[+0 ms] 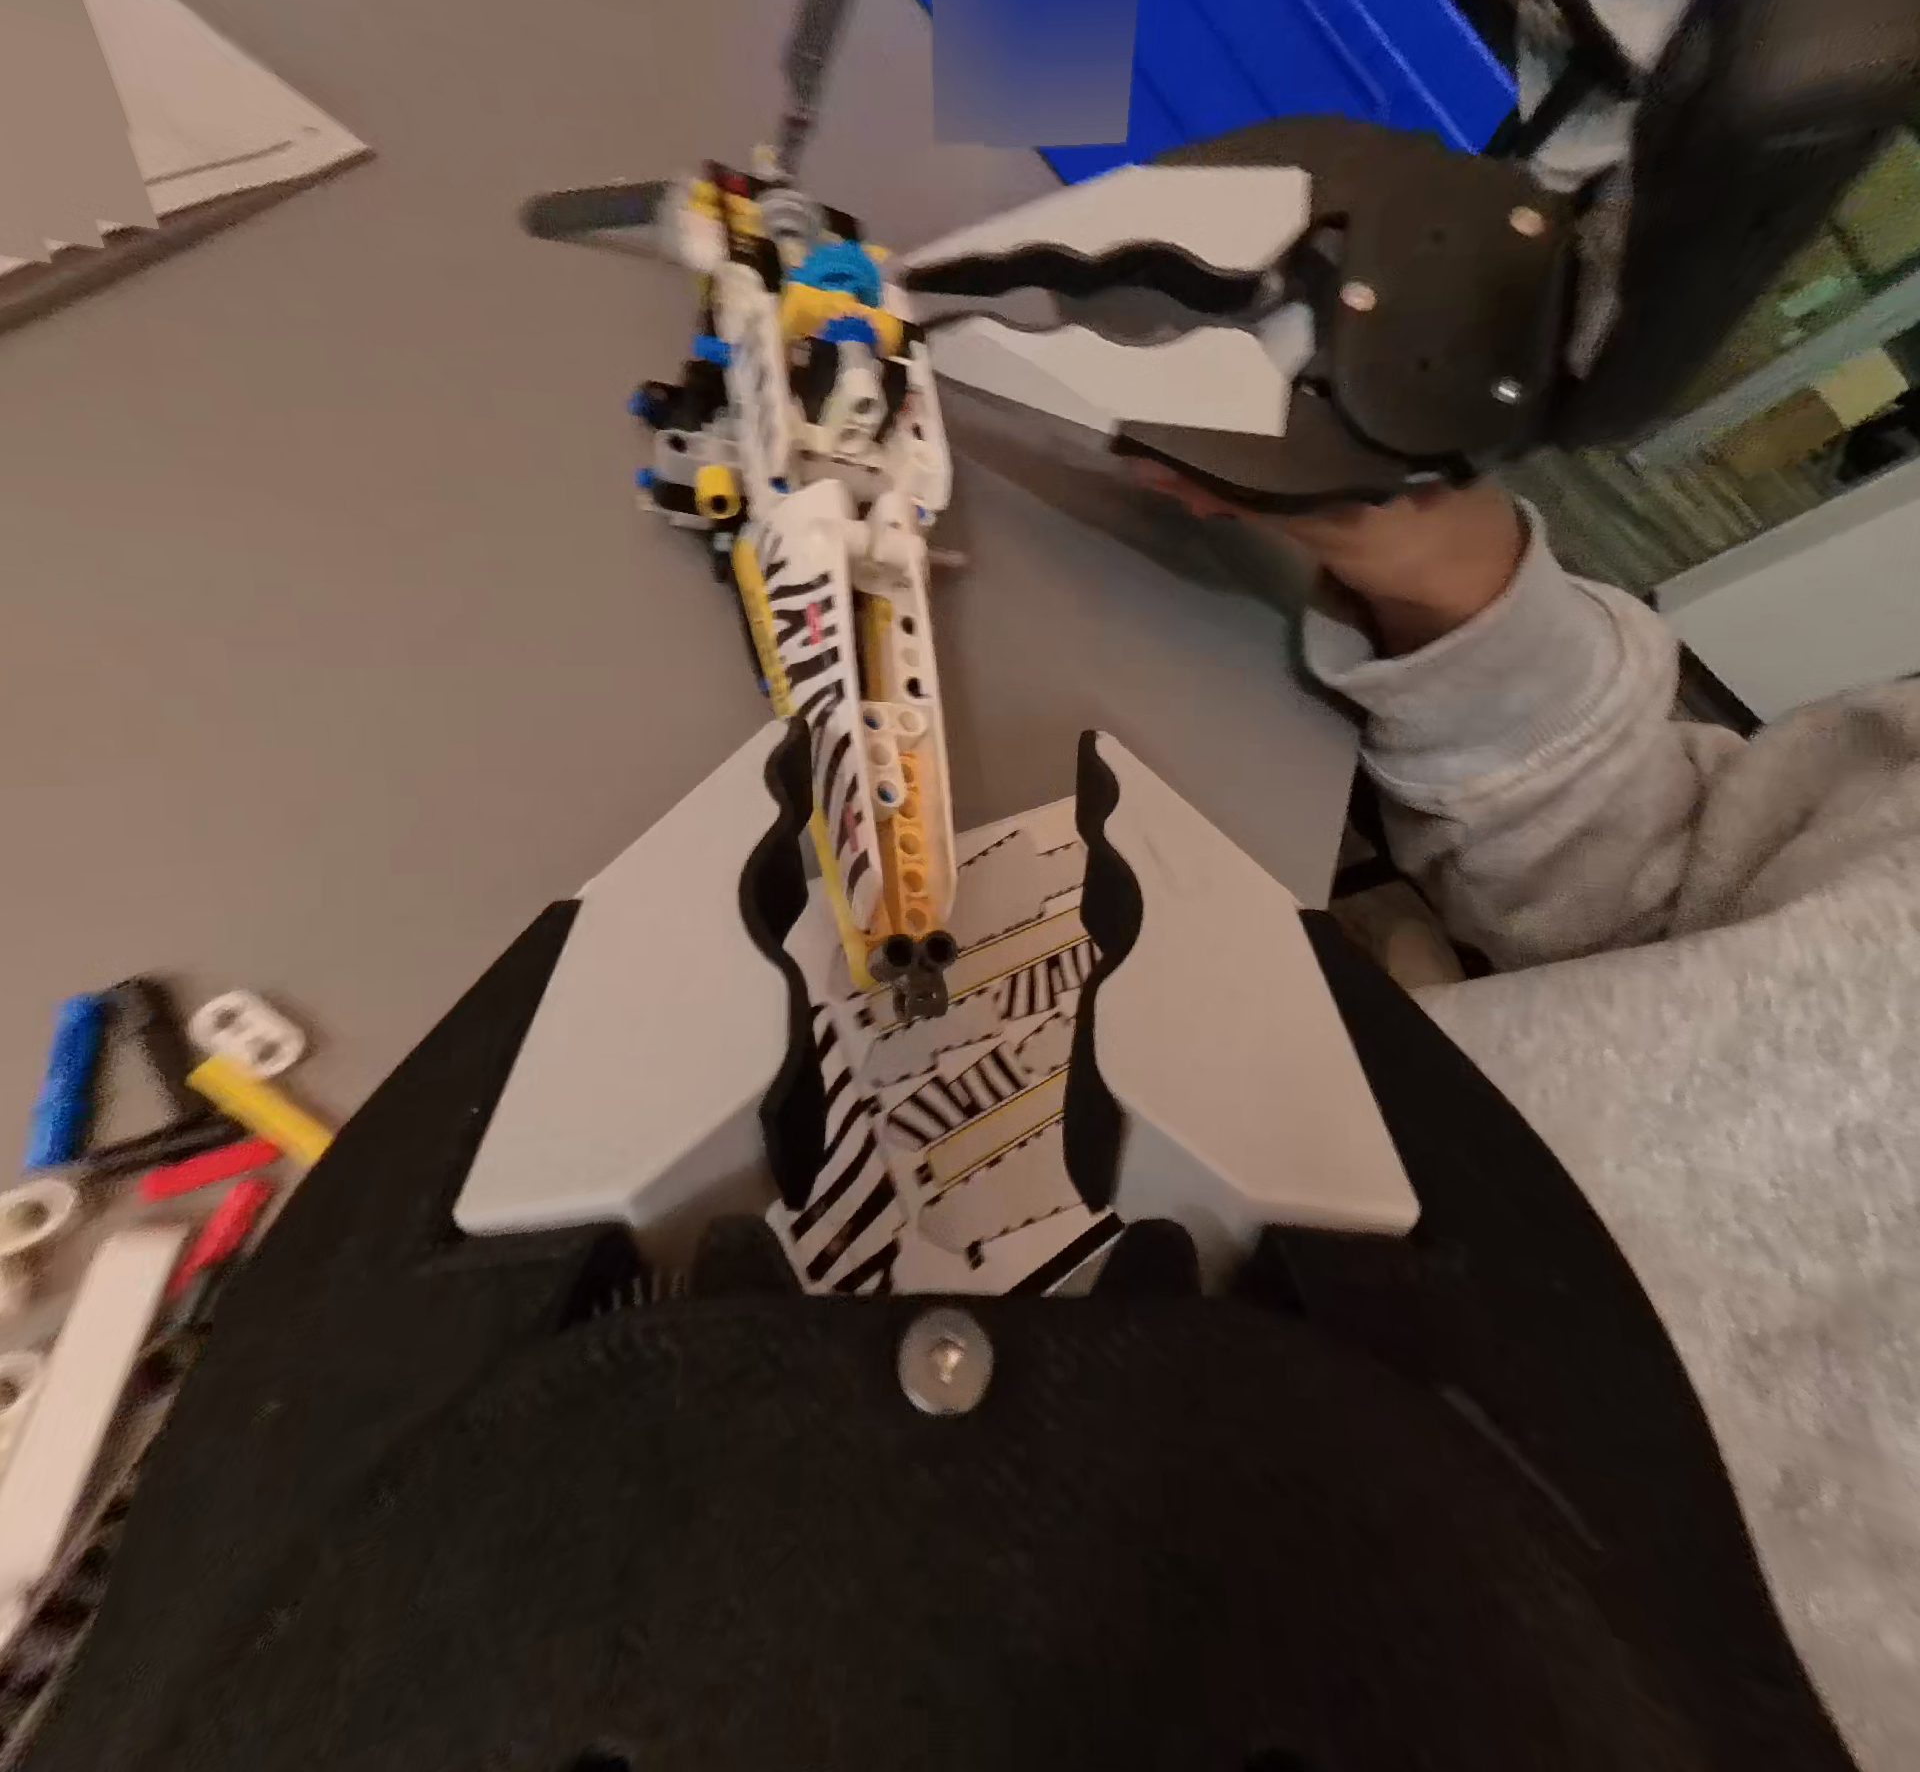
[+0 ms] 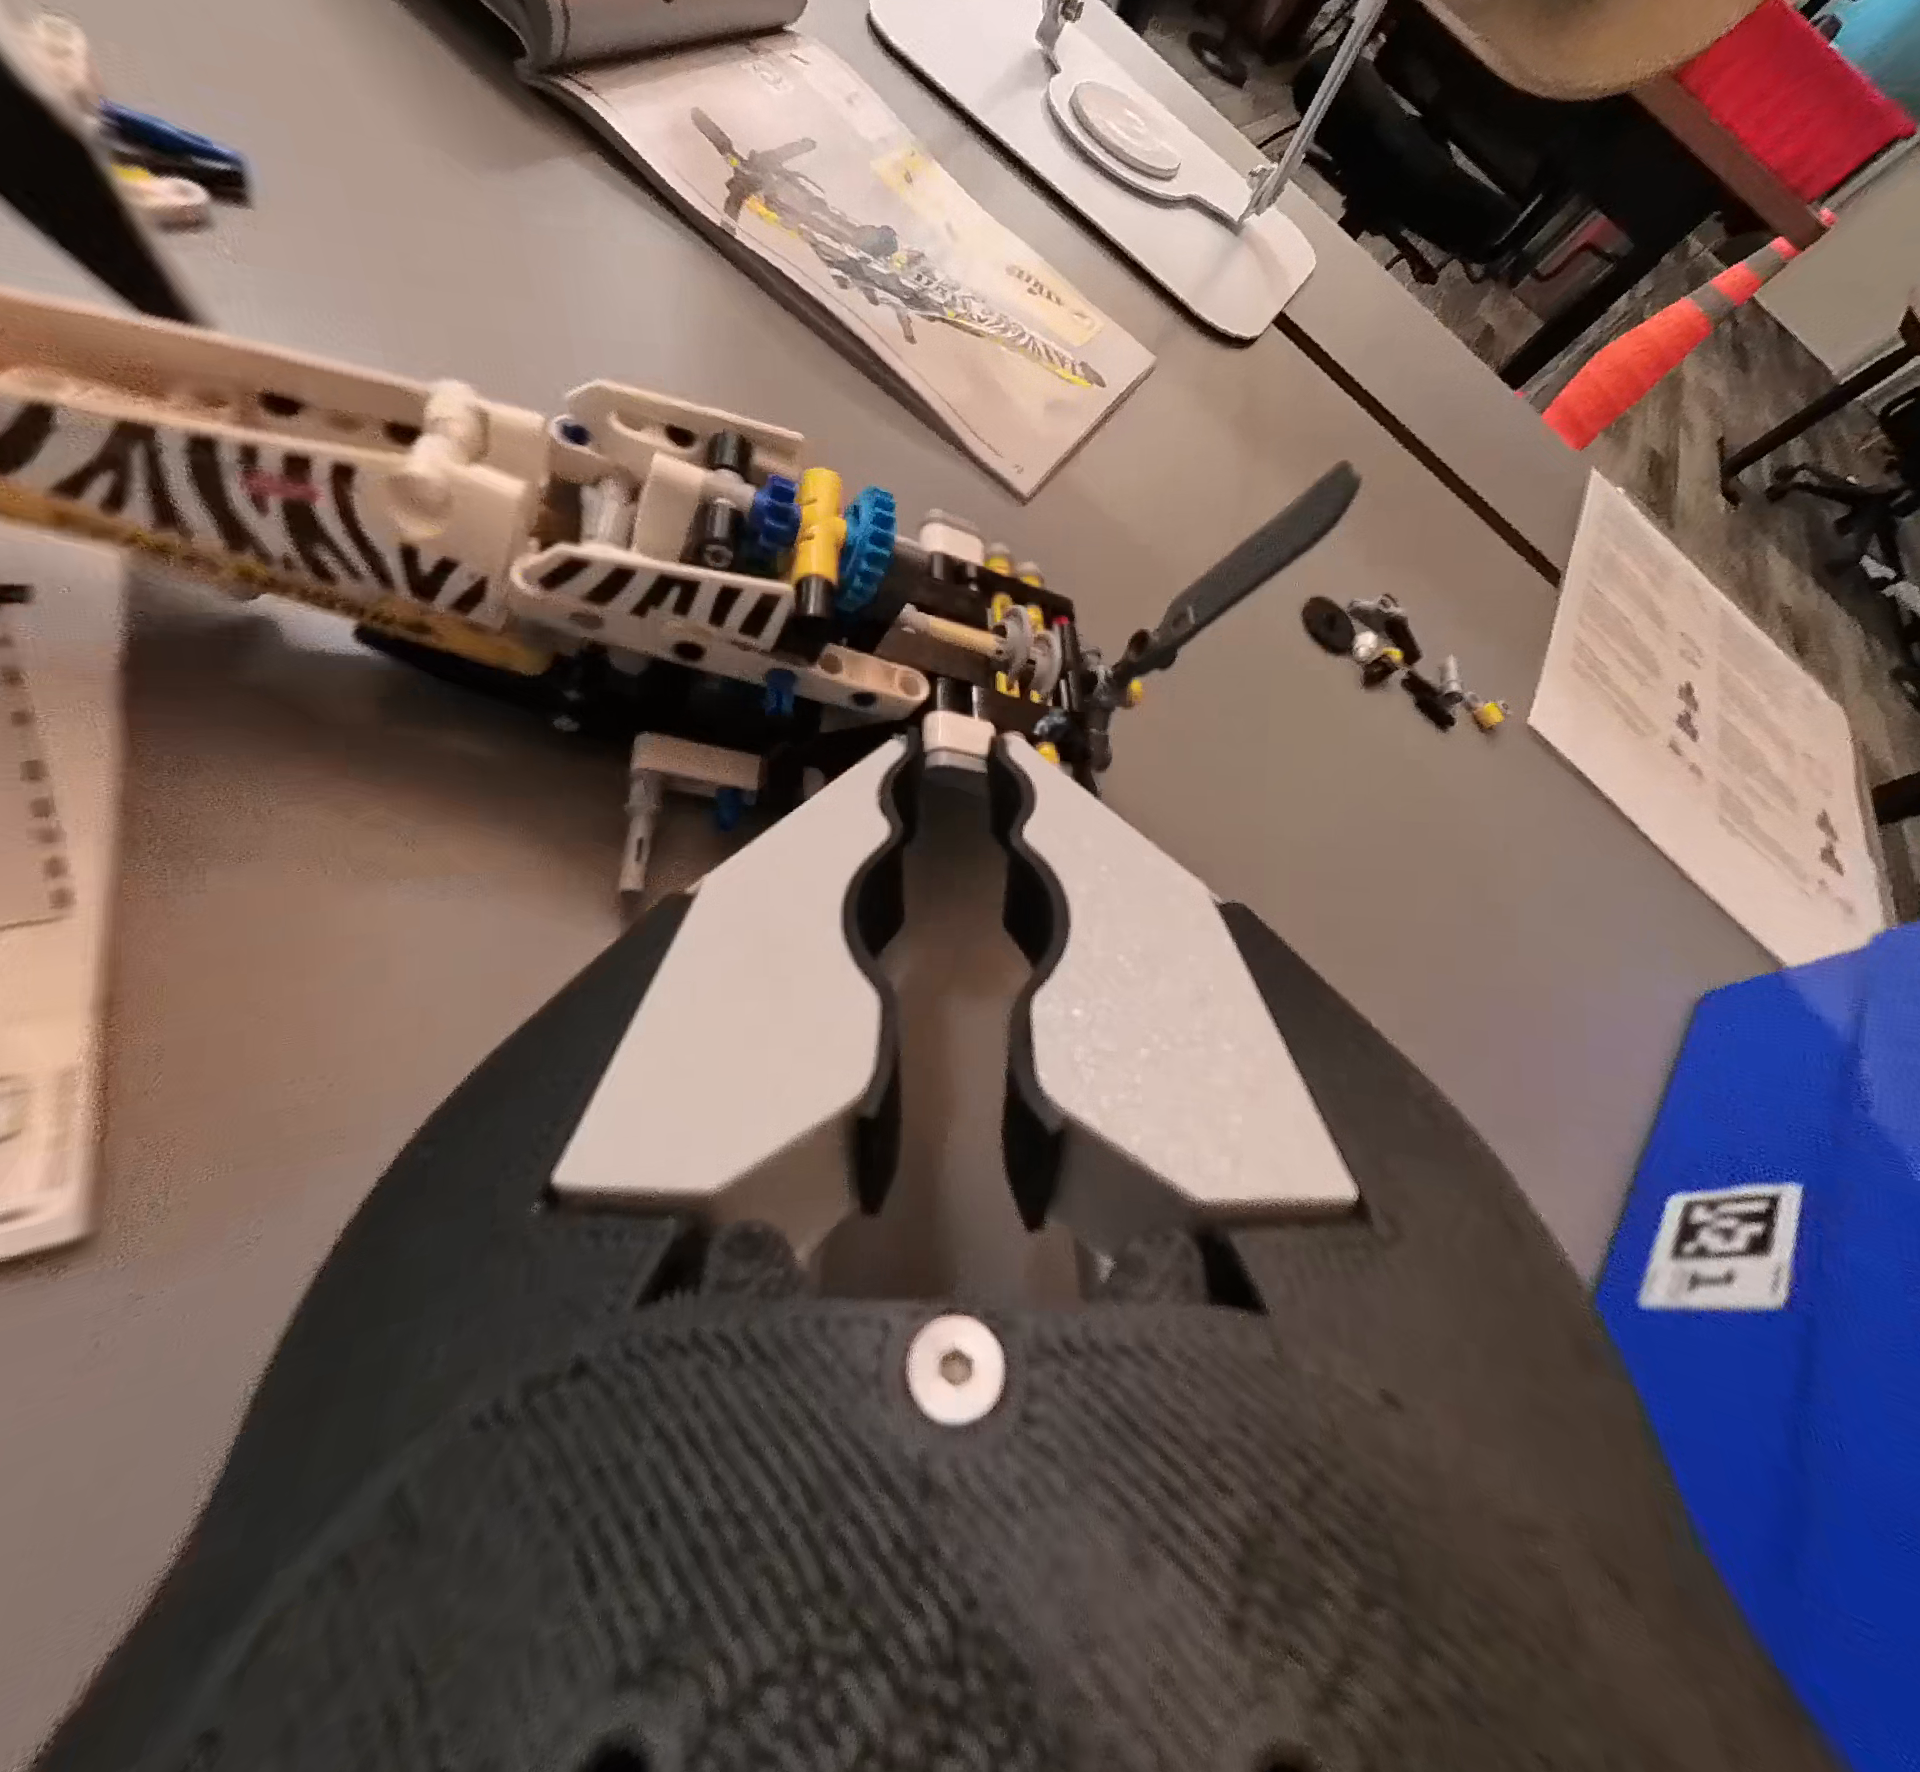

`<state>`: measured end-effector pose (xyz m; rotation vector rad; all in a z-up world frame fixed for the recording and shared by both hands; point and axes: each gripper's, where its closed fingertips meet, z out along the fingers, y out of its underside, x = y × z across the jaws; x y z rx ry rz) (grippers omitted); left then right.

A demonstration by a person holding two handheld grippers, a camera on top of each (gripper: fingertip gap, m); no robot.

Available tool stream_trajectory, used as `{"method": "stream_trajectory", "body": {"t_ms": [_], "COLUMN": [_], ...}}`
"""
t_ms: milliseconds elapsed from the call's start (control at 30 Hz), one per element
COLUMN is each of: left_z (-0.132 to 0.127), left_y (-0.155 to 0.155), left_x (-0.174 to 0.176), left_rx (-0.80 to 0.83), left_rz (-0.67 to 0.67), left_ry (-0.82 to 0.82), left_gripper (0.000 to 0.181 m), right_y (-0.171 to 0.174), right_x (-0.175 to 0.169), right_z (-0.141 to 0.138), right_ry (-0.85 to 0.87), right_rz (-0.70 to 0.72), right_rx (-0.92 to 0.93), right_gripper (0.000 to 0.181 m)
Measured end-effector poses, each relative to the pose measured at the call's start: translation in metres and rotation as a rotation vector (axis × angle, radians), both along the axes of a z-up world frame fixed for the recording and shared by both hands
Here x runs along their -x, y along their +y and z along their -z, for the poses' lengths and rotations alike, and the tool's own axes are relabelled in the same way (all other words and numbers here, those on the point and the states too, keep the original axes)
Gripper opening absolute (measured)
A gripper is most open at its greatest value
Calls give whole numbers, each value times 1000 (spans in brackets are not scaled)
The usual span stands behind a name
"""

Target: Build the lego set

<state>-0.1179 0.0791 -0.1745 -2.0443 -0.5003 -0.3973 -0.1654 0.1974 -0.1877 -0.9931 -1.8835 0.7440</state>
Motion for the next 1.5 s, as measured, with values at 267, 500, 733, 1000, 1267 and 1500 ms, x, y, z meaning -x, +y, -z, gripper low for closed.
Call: {"method": "stream_trajectory", "body": {"t_ms": [267, 500, 733, 1000, 1267, 1500], "left_z": [2, 4, -28, -27, -45, -49], "left_y": [46, 57, 18, -17, -21, -23], "left_x": [-39, -56, 20, 59, 52, 51], "left_rx": [-13, -28, -201, -280, -334, -352], "left_rz": [134, 222, -52, -225, -206, -210], "left_ry": [1, -29, -56, -64, 0, 11], "left_gripper": [53, 53, 44, 42, 42, 42], "right_y": [33, 16, -37, -34, -6, 19], "right_x": [8, -37, -36, -21, -43, -51], "right_z": [-19, -37, -42, -4, -2, 1], "right_ry": [-18, 55, 15, -196, -357, -423], "right_rz": [57, 67, 3, 123, 163, 212], "right_rx": [209, 346, 512, 350, 276, 171], "right_gripper": [13, 32, 81, 78, 54, 56]}}
